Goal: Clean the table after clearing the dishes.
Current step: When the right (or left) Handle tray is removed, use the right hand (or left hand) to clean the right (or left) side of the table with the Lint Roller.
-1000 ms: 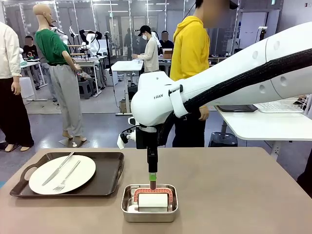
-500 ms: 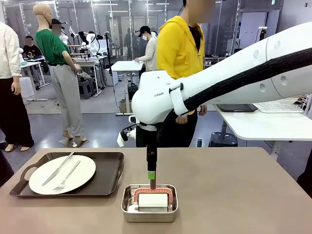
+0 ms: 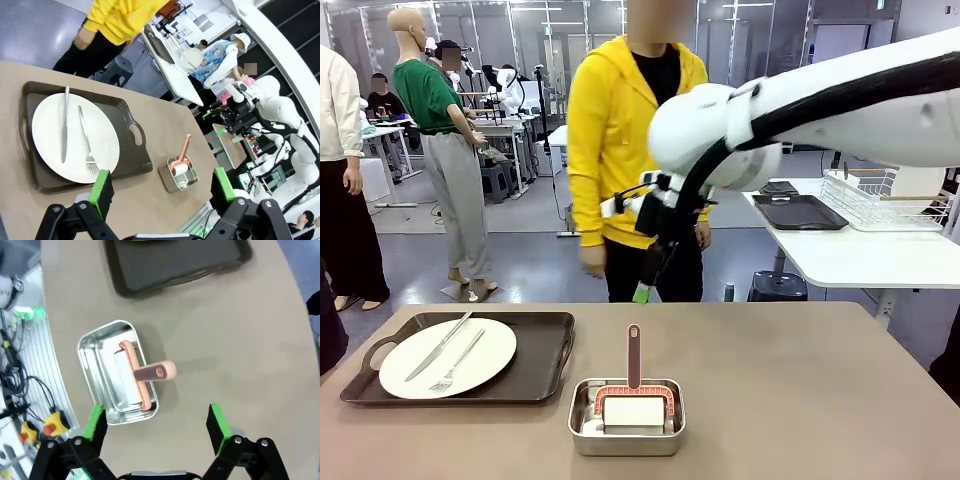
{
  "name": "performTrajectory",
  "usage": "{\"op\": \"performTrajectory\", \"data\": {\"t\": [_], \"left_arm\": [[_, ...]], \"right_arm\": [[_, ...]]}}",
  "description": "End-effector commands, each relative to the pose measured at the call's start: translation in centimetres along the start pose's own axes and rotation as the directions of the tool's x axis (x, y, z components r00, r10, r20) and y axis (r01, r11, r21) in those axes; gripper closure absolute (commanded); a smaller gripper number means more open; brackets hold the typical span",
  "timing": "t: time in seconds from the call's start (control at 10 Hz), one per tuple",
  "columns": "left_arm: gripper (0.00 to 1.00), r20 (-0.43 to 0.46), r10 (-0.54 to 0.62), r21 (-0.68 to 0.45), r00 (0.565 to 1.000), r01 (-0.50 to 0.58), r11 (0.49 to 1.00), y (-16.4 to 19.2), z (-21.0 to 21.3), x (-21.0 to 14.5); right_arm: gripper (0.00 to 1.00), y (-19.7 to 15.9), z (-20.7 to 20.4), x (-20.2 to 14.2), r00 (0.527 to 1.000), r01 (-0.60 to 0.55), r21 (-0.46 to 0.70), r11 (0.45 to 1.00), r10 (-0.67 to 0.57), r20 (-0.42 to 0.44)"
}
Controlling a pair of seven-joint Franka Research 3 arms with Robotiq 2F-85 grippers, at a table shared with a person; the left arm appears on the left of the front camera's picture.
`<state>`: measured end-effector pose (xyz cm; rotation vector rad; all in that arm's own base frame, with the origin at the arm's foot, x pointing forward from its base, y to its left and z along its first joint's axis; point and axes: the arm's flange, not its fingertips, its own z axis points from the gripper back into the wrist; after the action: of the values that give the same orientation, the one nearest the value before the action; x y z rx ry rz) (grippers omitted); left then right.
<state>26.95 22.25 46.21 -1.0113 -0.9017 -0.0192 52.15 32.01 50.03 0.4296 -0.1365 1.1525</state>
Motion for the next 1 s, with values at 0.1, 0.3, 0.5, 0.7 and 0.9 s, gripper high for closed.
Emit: {"op": "performTrajectory", "data": {"t": [0.1,0.3,0.5,0.7,0.9], "left_arm": [[0.0,0.005,-0.006,-0.008,1.0,0.006,1.0,0.0,0.2,0.3],[0.0,0.005,-0.006,-0.008,1.0,0.006,1.0,0.0,0.2,0.3],[0.0,0.005,-0.006,-0.008,1.0,0.006,1.0,0.0,0.2,0.3],[0.0,0.005,-0.006,-0.008,1.0,0.006,1.0,0.0,0.2,0.3],[0.0,0.005,-0.006,-0.008,1.0,0.006,1.0,0.0,0.2,0.3]], "right_arm": [[0.0,-1.6,1.5,-7.3,0.902,0.29,0.257,0.922,-0.353,0.248],[0.0,-4.3,3.4,-14.9,0.79,0.339,0.429,0.837,-0.501,0.353],[0.0,-6.3,5.0,-21.9,0.679,0.284,0.604,0.744,-0.601,0.421],[0.0,-7.2,6.6,-28.7,0.647,0.275,0.661,0.698,-0.643,0.41],[0.0,-6.9,8.3,-36.0,0.574,0.324,0.689,0.648,-0.714,0.401]]}}
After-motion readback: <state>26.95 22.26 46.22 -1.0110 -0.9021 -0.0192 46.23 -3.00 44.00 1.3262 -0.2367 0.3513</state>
